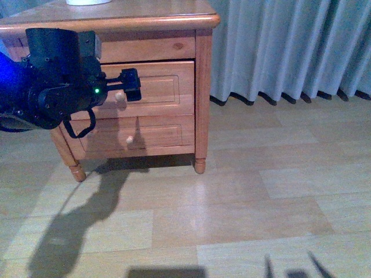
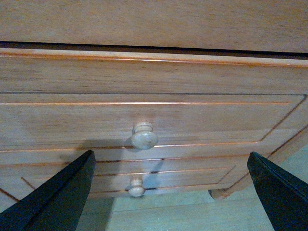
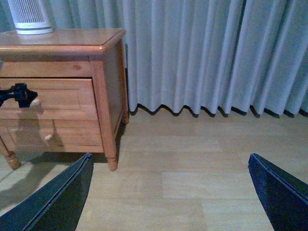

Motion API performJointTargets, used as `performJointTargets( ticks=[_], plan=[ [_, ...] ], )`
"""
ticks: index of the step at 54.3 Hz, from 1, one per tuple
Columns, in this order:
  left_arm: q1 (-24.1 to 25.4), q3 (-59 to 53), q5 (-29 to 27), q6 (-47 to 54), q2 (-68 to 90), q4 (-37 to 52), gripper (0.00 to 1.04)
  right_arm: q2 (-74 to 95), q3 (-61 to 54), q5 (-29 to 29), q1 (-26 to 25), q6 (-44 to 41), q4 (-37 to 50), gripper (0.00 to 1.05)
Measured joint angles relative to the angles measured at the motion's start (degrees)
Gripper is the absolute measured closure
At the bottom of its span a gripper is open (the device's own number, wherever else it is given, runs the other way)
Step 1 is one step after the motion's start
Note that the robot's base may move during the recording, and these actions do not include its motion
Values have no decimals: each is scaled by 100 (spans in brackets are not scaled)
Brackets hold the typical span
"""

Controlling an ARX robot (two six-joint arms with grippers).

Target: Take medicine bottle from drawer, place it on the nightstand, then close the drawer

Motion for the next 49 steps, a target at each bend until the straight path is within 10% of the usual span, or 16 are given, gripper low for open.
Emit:
performJointTargets(
  ticks=[49],
  plan=[
    [-26, 2004, -278, 122, 1596, -363, 7, 0, 0, 0, 0, 0, 0, 7]
  ],
)
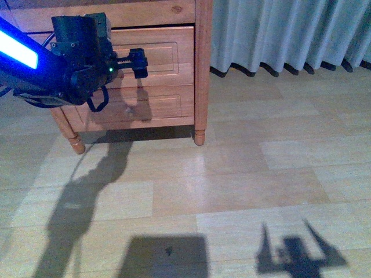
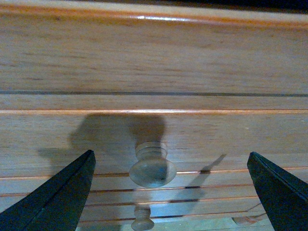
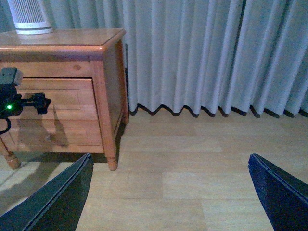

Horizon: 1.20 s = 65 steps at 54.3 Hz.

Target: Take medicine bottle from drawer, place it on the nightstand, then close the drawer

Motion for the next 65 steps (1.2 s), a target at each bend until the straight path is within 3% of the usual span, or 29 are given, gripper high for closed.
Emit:
performJointTargets(
  ticks=[12, 37, 53, 65],
  plan=[
    [15, 125, -52, -2, 127, -24, 8, 0, 0, 2, 0, 0, 0, 7],
    [57, 153, -70, 37, 127, 20, 77, 0, 0, 2, 0, 0, 0, 7],
    [66, 35, -11, 378, 13, -192, 79, 0, 0, 0, 0, 2, 0, 7],
    [63, -1095, 157, 660, -734, -295, 79, 0, 0, 2, 0, 2, 0, 7]
  ],
)
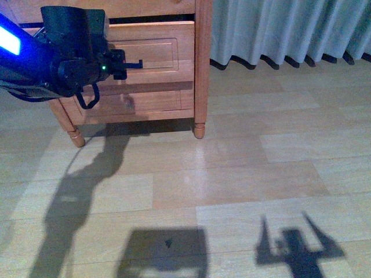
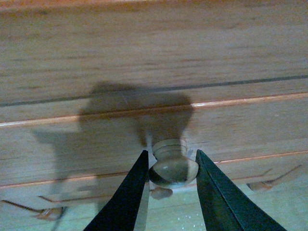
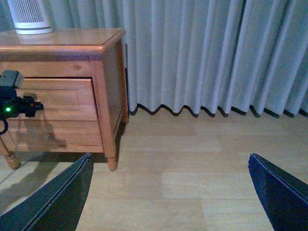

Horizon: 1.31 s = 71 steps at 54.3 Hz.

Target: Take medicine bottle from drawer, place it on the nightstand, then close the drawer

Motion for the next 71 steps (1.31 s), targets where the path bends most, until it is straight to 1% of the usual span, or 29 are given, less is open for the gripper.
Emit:
performJointTargets(
  ticks=[10, 18, 31, 39, 45, 50, 54, 58, 59, 65, 71],
  plan=[
    [-24, -1244, 127, 39, -697, 260, 79, 0, 0, 0, 0, -2, 0, 7],
    [-68, -2929, 264, 0, -1414, 1167, 80, 0, 0, 0, 0, -2, 0, 7],
    [-129, -4207, 321, -153, -1871, 1926, 80, 0, 0, -2, 0, -2, 0, 7],
    [-179, -4819, 385, -262, -2133, 2192, 80, 0, 0, -2, 0, -2, 0, 7],
    [-188, -5305, 645, -321, -2302, 2205, 61, 0, 0, 0, 0, -2, 0, 7],
    [-208, -5613, 710, -350, -2350, 2190, 50, 0, 0, -2, 0, -2, 0, 7],
    [-192, -5897, 756, -365, -2573, 2103, 38, 0, 0, 0, 0, 0, 0, 7],
    [-116, -6144, 793, -365, -2948, 2068, 25, 0, 0, -2, 0, -2, 0, 7],
    [-103, -6175, 800, -365, -3012, 2052, 24, 0, 0, -2, 0, -2, 0, 7],
    [105, -6553, 903, -343, -3799, 1698, 6, 0, 0, -2, 0, -2, 0, 7],
    [326, -6902, 1126, -310, -4701, 1172, 7, 0, 0, -2, 0, 0, 0, 7]
  ],
)
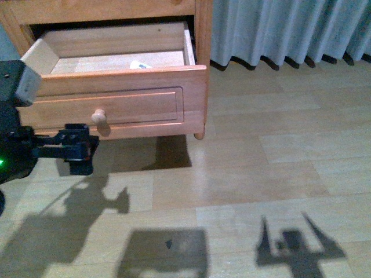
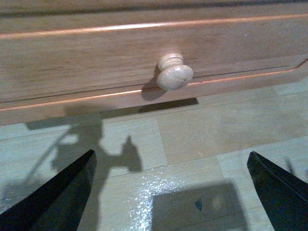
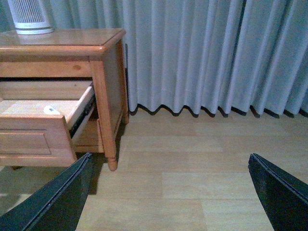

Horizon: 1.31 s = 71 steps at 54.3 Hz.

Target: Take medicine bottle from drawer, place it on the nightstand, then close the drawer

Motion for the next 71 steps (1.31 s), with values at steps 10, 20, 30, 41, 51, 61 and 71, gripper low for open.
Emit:
performJointTargets(
  ticks=[10, 20, 30, 41, 51, 61, 71],
  plan=[
    [396, -168, 431, 2, -2068, -1272, 7, 0, 0, 2, 0, -2, 0, 7],
    [629, -105, 852, -155, -4284, -2702, 7, 0, 0, 2, 0, 0, 0, 7],
    [468, -730, -1086, 11, -6850, -3036, 38, 0, 0, 2, 0, 0, 0, 7],
    [457, -1497, -1106, 42, -7632, -2951, 74, 0, 0, 2, 0, 0, 0, 7],
    [452, -1965, -1104, 50, -8022, -2874, 101, 0, 0, 7, 0, -2, 0, 7],
    [442, -2286, -1091, 61, -8358, -2865, 101, 0, 0, 26, 0, 0, 0, 7],
    [442, -2514, -1106, 61, -8701, -2940, 101, 0, 0, 9, 0, -2, 0, 7]
  ],
)
